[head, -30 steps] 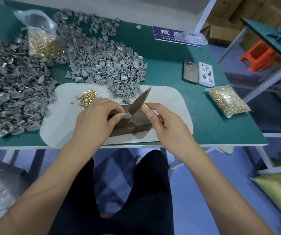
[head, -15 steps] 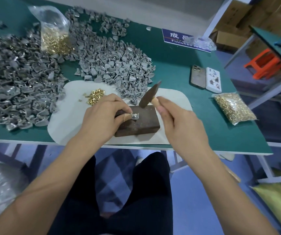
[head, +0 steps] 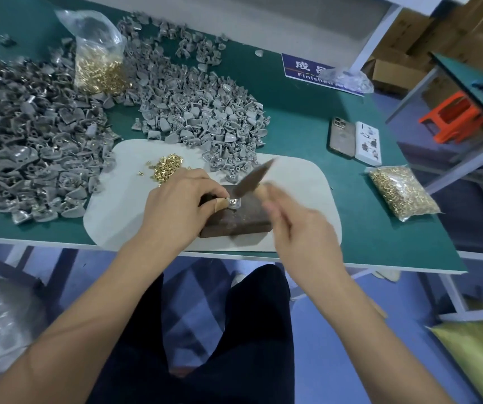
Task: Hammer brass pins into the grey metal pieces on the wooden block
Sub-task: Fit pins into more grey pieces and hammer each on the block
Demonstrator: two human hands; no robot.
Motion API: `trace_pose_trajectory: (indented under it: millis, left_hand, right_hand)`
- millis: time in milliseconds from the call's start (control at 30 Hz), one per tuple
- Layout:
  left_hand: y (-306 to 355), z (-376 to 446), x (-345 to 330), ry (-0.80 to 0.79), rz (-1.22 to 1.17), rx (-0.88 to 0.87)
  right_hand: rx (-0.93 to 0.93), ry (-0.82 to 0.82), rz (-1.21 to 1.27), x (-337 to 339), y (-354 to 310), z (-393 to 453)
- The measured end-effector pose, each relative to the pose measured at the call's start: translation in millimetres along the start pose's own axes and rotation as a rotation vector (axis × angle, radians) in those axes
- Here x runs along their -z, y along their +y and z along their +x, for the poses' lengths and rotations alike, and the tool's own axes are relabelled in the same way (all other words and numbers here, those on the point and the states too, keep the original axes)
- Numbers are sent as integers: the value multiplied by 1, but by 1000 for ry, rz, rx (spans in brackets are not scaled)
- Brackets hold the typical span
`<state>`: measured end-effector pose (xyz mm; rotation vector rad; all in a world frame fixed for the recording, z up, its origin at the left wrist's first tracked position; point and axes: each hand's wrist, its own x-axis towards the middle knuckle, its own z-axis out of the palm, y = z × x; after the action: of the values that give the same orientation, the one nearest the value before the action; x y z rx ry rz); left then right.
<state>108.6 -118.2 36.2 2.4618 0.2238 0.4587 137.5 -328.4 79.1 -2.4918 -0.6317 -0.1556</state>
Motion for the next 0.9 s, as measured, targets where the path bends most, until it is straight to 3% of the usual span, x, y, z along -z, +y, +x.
trace_pose_trajectory:
  millis: [100,300,533,600,700,800,900]
  left_hand:
    - [0,-1,0,-2,-10,1]
    - [0,-1,-2,-5,-13,5]
    - [1,-1,-2,-9,-37,26]
    - [1,-2,-3,7,-45,32]
    - [4,-6,-4,17,-42,22]
    - [3,-7,-3,62,-43,11]
    - [-8,-12,4,138,-39,15]
  right_hand:
    - [-34,-73,-53,1,9,-2]
    - [-181,165,-178,5,41,22]
    - [-382,-39,-330,-11,68,38]
    - [-306,-52,-368,-15,64,37]
    - [-53,109,-68,-20,40,38]
    - [169,0,138,-35,6,48]
    - [222,-65,194,-51,-17,58]
